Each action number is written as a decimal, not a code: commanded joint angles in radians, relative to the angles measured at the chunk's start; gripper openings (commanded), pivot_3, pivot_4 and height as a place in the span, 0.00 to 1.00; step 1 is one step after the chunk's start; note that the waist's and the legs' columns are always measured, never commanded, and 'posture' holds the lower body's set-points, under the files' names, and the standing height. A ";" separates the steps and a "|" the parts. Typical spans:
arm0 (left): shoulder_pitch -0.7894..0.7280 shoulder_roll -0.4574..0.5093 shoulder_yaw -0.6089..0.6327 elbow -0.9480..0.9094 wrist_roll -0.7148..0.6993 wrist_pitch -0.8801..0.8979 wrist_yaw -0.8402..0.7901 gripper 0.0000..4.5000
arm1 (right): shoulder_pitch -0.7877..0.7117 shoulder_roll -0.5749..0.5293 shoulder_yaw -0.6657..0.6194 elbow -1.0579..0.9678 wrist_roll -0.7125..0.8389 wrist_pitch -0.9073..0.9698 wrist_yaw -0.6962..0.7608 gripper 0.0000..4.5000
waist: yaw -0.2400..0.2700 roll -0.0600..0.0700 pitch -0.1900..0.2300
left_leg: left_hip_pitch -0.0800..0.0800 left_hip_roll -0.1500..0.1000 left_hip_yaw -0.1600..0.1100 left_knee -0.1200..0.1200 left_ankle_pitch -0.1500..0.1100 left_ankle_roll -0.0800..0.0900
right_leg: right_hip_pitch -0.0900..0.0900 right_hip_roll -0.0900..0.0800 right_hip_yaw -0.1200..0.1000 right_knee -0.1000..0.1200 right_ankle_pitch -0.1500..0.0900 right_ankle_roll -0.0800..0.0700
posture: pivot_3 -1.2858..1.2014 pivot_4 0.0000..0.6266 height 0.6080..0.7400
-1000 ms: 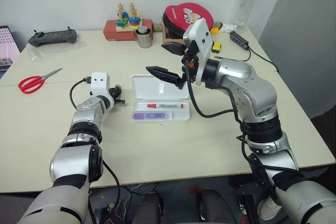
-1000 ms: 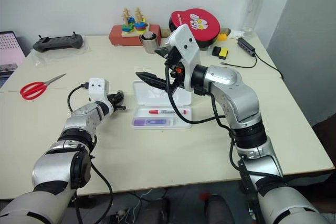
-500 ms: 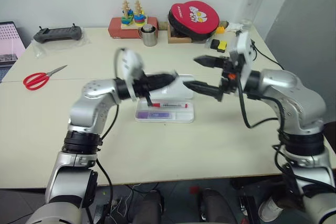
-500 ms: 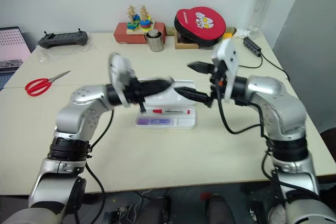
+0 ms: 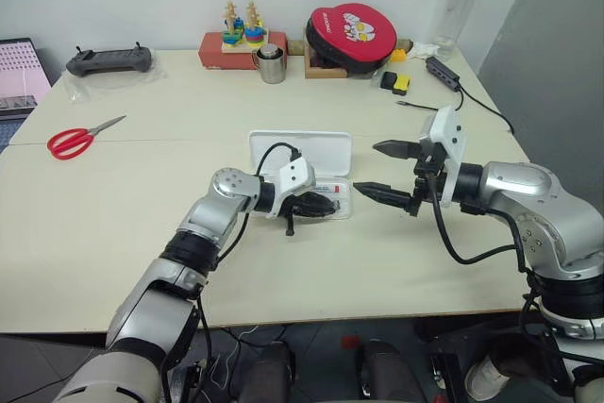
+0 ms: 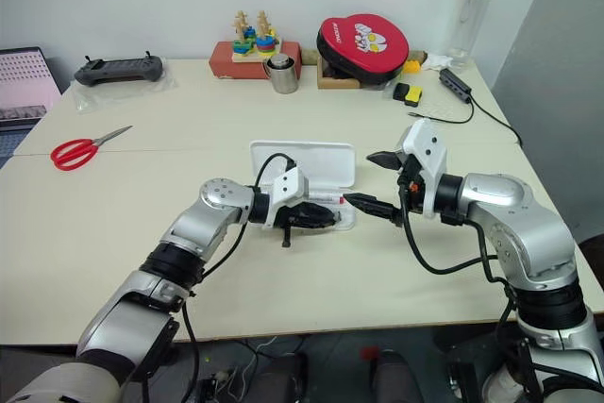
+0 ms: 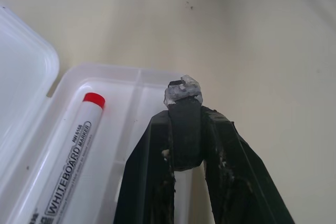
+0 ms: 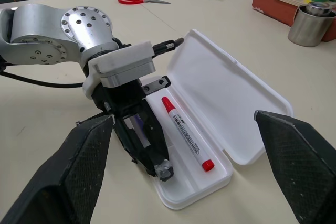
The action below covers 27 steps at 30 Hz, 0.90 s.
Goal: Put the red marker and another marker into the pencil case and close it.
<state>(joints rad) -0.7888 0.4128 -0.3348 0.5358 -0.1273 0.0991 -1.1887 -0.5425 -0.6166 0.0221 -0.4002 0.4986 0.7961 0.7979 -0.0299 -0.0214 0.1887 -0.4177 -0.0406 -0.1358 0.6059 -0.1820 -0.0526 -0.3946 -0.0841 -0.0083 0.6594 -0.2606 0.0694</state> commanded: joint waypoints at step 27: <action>0.149 0.020 0.370 -0.420 -0.228 0.328 0.187 1.00 | -0.250 0.102 0.032 0.312 -0.071 -0.107 -0.085 0.83 | -0.027 0.000 0.000 | 0.002 0.001 0.000 0.001 0.000 0.000 | 0.000 0.001 0.000 0.002 0.001 0.001 | 0.52 0.24 1.00</action>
<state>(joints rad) -0.6760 0.4087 -0.0483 0.2355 -0.2844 0.3529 -1.0545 -0.7529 -0.5217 0.0523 -0.1331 0.4516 0.7322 0.7145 -0.0566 -0.0210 0.1887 -0.4151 -0.0393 -0.1358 0.6068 -0.1820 -0.0526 -0.3944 -0.0836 -0.0075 0.6619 -0.2600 0.0699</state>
